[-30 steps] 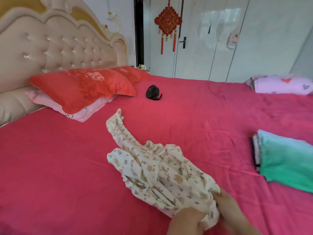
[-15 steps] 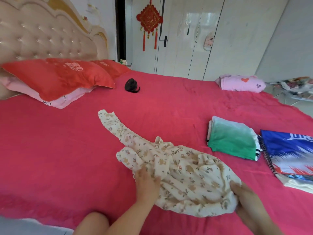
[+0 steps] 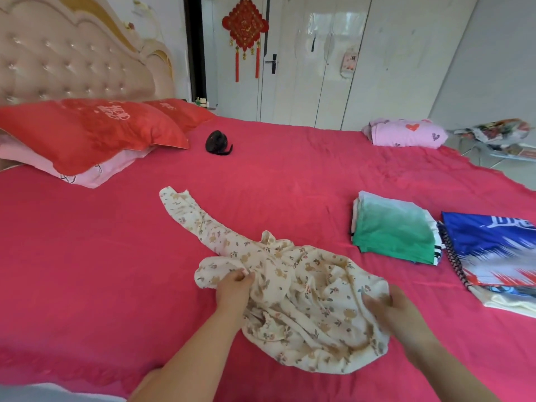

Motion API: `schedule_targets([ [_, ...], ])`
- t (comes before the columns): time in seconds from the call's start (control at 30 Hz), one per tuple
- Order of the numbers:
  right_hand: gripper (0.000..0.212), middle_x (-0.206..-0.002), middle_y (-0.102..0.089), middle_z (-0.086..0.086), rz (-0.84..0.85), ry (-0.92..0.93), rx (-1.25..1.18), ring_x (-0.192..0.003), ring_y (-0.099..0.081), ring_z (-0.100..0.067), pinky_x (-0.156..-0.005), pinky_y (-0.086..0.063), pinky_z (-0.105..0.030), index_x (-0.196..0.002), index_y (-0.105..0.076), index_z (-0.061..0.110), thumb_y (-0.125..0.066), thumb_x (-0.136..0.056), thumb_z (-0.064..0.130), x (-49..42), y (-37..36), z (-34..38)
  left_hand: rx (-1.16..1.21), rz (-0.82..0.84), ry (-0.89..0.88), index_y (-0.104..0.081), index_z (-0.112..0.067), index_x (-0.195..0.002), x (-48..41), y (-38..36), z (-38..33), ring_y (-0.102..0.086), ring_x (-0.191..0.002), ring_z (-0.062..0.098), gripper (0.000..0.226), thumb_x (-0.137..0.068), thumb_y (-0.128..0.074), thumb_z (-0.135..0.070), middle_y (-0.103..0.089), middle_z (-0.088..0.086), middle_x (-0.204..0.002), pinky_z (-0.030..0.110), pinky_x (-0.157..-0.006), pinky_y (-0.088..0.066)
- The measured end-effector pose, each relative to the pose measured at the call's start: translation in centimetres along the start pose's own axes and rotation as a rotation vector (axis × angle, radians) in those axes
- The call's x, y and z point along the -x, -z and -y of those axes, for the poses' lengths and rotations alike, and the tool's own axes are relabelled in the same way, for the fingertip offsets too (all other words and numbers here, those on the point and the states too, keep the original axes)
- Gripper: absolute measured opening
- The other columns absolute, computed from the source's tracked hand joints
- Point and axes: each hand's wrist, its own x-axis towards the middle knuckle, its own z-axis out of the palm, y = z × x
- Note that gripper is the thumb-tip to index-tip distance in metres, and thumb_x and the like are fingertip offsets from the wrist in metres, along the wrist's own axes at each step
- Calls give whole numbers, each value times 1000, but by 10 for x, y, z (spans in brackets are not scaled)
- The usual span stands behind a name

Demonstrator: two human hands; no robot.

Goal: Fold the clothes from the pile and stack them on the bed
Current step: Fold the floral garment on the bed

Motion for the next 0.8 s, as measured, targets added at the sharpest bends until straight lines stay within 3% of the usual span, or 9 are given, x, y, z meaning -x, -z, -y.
schedule_targets([
  [0.07, 76, -136, -43, -13, -169, 122, 418, -123, -44, -29, -98, -40, -44, -144, -25, 14, -65, -83, 36, -3, -9, 9, -139, 92, -105, -51, -24, -110, 4, 2, 0, -53, -97, 13, 28, -85, -64, -26, -55, -8, -102, 29, -82, -43],
  [0.1, 84, -146, -31, -13, -223, 189, 589, -133, -33, -30, -104, -33, -47, -147, -14, 19, -62, -83, 43, -4, -13, 11, -246, 144, -151, -41, -23, -131, 7, 2, 6, -51, -112, 15, 56, -82, -67, -31, -52, -8, -119, 32, -92, -44],
  [0.17, 78, -155, -14, -8, -202, 307, 862, -143, -14, -28, -112, -20, -47, -148, -6, 31, -51, -87, 51, -11, -25, 9, -422, 270, -253, -8, -32, -147, 12, 1, 22, -41, -129, 15, 101, -71, -73, -45, -39, -10, -142, 39, -106, -39],
  [0.27, 59, -157, -1, -1, -24, 342, 1029, -144, 2, -29, -116, -8, -50, -146, -12, 39, -37, -93, 51, -28, -43, -1, -886, 360, -348, 22, -35, -144, 19, -3, 44, -25, -140, 18, 120, -66, -67, -60, -15, -7, -155, 46, -116, -19],
  [0.33, 57, -157, 6, 0, 66, 268, 1071, -143, 6, -33, -114, -8, -52, -145, -10, 43, -33, -94, 52, -39, -49, -11, -1209, 293, -443, 21, -30, -145, 20, -4, 52, -15, -143, 20, 111, -76, -61, -59, -8, -6, -156, 43, -116, -5],
  [0.43, 60, -157, 5, -2, 201, 104, 1048, -142, -8, -35, -112, -24, -51, -143, -8, 49, -40, -94, 38, -53, -43, -30, -1350, 256, -527, -7, -35, -148, 15, -1, 51, -34, -132, 20, 76, -88, -53, -47, -36, -2, -144, 38, -112, -23],
  [0.5, 54, -147, -24, -8, 202, 98, 1004, -130, -36, -31, -104, -39, -43, -141, -25, 44, -38, -92, 25, -54, -37, -37, -1347, 311, -541, -33, -36, -140, 9, 1, 47, -47, -119, 18, 53, -91, -52, -35, -51, -3, -131, 33, -101, -38],
  [0.6, 43, -114, -48, -4, 30, 241, 977, -100, -55, -22, -86, -49, -31, -131, -47, 26, -34, -91, 13, -52, -28, -29, -1228, 266, -608, -51, -30, -127, 3, 0, 35, -50, -108, 14, 37, -93, -42, -20, -54, -4, -120, 25, -88, -42],
  [0.8, 54, -105, -49, -20, -465, 299, 763, -86, -58, -39, -69, -48, -40, -124, -56, 8, -50, -71, -5, -40, 40, 4, -887, 251, -747, -47, -19, -134, 9, -27, -11, -47, -115, 15, 52, -87, -40, 1, -49, 2, -126, 23, -95, -39],
])
